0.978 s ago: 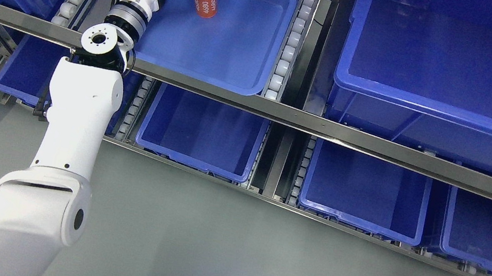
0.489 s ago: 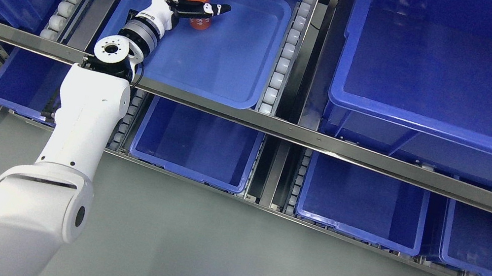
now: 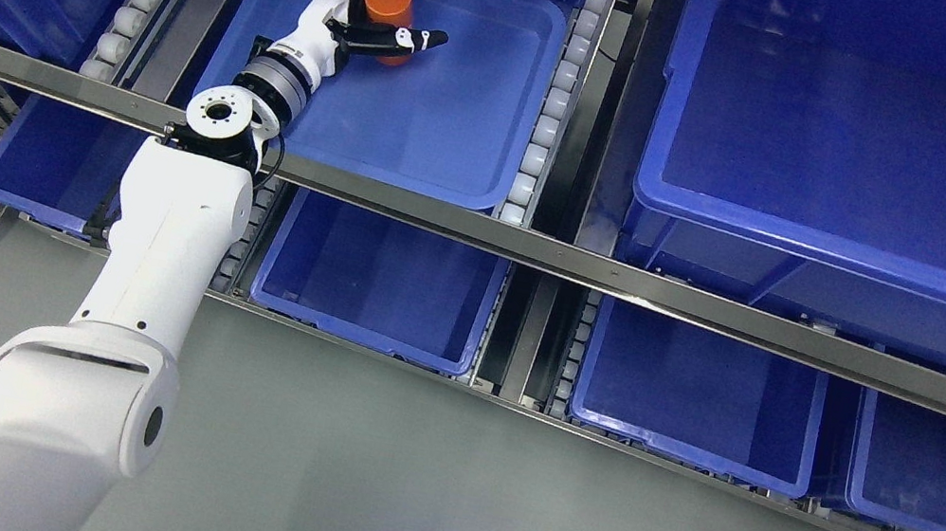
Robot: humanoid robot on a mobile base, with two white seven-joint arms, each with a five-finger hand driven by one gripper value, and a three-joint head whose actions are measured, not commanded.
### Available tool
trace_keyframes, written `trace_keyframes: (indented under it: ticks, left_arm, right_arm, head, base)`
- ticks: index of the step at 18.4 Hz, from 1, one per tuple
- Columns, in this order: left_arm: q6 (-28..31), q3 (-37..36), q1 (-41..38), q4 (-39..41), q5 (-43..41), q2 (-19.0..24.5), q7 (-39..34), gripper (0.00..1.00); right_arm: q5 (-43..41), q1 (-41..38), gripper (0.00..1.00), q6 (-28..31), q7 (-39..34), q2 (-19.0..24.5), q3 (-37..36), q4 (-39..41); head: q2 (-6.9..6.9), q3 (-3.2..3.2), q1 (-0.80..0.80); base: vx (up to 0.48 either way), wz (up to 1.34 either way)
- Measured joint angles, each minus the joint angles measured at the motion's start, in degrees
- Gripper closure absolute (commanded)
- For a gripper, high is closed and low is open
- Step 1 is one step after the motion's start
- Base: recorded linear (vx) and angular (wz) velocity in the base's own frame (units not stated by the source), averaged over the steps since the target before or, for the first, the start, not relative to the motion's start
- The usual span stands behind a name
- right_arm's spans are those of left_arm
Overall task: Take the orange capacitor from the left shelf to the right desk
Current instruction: 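Close the left hand around the orange capacitor, then lift the capacitor with the left hand up out of the bin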
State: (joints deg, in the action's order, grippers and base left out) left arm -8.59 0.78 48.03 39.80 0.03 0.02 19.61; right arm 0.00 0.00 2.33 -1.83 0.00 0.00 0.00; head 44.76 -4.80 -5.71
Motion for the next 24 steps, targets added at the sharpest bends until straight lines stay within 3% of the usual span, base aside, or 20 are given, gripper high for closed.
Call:
trace_keyframes:
  ticks: [6, 13, 19, 24]
  left_arm:
    - [-1.6, -0.3, -1.4, 1.0, 0.0, 0.0, 1.1, 0.44]
    - [-4.8, 2.1, -2.5, 1.6, -0.1, 0.0, 1.7, 0.99]
    - [-10.1, 5.0, -2.7, 2.1, 1.7, 0.0, 1.5, 0.99]
    - [-13.0, 5.1, -2.8, 7.1, 9.9, 0.0, 1.6, 0.98]
  right_arm:
    - [0.0, 0.0, 0.0, 0.0, -0.2, 0.0, 0.0, 0.0]
    - [0.0, 0.0, 0.0, 0.2, 0.0, 0.0, 0.0, 0.0]
    - [0.0, 0.0, 0.0, 0.1, 0.1, 0.0, 0.0, 0.0]
    - [0.0, 0.0, 0.0, 0.0, 0.1, 0.0, 0.0, 0.0]
  head:
    - [0.0, 0.0, 0.0]
    - [0.0, 0.0, 0.0]
    - [0.0, 0.0, 0.0]
    - [0.0, 0.0, 0.0]
  base:
    - [0.0, 0.0]
    - [0.0, 0.0]
    - [0.0, 0.0]
    - [0.0, 0.0]
